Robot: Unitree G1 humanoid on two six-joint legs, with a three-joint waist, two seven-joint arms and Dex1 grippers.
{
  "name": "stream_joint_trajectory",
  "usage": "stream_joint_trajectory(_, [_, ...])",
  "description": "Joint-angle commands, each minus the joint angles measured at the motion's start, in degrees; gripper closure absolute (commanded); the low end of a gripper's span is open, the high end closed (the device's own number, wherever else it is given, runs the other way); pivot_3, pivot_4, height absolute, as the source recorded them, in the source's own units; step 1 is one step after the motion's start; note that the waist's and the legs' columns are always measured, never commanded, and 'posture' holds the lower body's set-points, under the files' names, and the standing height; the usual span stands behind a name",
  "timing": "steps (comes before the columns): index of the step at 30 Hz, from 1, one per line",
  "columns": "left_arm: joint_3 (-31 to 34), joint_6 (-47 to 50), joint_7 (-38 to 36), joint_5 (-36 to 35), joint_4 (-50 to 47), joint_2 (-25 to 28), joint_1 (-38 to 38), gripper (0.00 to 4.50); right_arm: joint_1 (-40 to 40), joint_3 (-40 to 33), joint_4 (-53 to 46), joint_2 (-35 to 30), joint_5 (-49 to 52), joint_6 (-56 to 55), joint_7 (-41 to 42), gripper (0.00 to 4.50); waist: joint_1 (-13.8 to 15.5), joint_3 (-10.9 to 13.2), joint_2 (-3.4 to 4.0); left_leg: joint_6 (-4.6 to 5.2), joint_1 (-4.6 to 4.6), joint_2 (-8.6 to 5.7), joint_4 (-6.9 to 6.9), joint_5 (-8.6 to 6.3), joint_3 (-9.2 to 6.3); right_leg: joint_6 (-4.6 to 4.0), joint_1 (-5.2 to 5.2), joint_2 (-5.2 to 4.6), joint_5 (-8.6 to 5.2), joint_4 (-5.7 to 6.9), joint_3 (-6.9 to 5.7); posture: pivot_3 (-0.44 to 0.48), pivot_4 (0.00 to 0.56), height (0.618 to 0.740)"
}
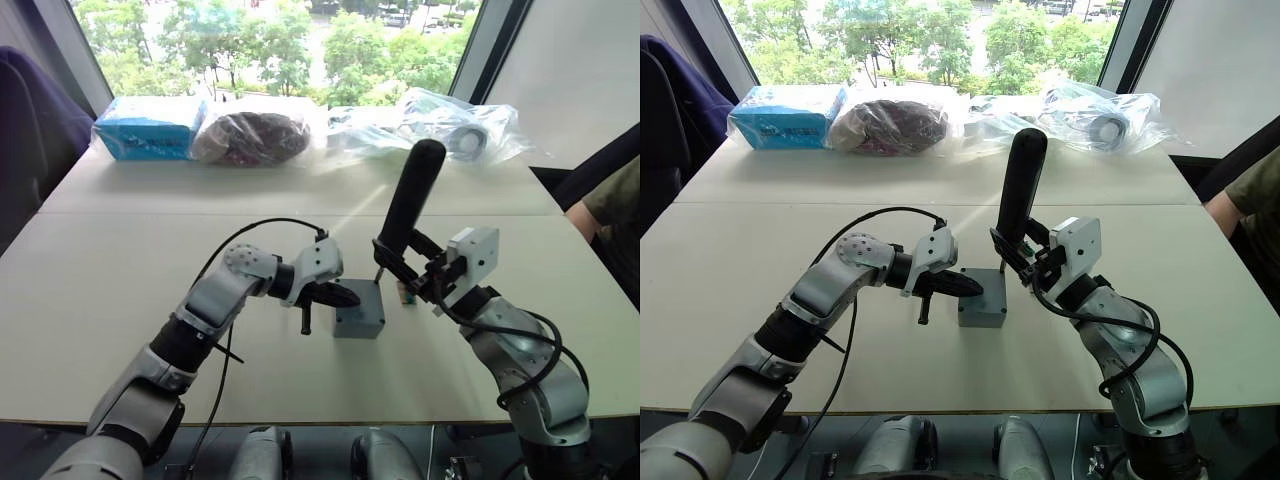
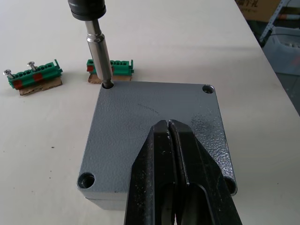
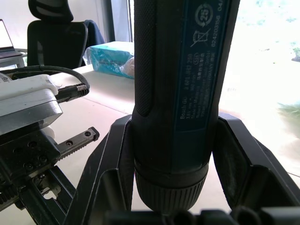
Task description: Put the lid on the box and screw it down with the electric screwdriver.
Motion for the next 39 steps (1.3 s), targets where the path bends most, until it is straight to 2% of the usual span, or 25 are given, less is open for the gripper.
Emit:
stream_joint_trajectory(1, [-0.81,0.05,-0.15,0.67,-0.91,0.27,0.51,4.5,4.26,2.32,6.38,-0.6,-0.95,5.38,0.39,2.68,-0.01,-0.03,0.0,0.0,0.0,0.0,-0.01,0.0,0.0,-0.04,0.0,-0.02,-0.02,0.0,0.0,0.0,0.15,0.74])
stream_joint_trajectory(21, [-0.88,0.02,0.21,0.77,-0.56,-0.28,0.51,4.5,2.55,1.92,5.69,-1.58,-1.49,4.75,1.01,2.68,-0.1,-0.1,0.0,-0.08,0.15,-0.19,-0.6,0.01,-0.01,-0.21,-0.04,-0.46,-0.11,-0.18,-0.08,0.0,0.15,0.74])
stream_joint_trajectory(28, [-0.82,-0.18,0.42,0.85,-0.25,-0.67,0.47,4.5,-0.5,-0.97,4.41,-2.35,0.36,5.69,0.44,2.68,-0.09,-0.1,0.03,-0.09,0.14,-0.23,-0.8,0.02,-0.01,-0.21,-0.03,-0.49,-0.1,-0.48,-0.1,0.0,0.15,0.74])
stream_joint_trajectory(31, [-0.77,-0.35,0.42,0.96,-0.03,-0.7,0.46,4.5,-3.54,-3.46,2.52,-3.0,2.92,7.72,0.37,2.68,-0.07,-0.07,0.07,-0.09,0.11,-0.26,-0.8,0.02,-0.01,-0.22,-0.03,-0.53,-0.09,-0.56,-0.12,0.0,0.15,0.74])
stream_joint_trajectory(39, [1.33,0.51,0.9,-0.68,-0.43,-0.95,0.22,4.5,-17.62,-14.87,-2.09,-8.67,20.67,19.81,-1.04,2.68,-0.06,0.44,0.69,-0.09,-0.27,-0.34,-0.84,0.02,0.0,-0.25,-0.32,-0.63,-0.03,-0.77,-0.13,0.0,0.15,0.74])
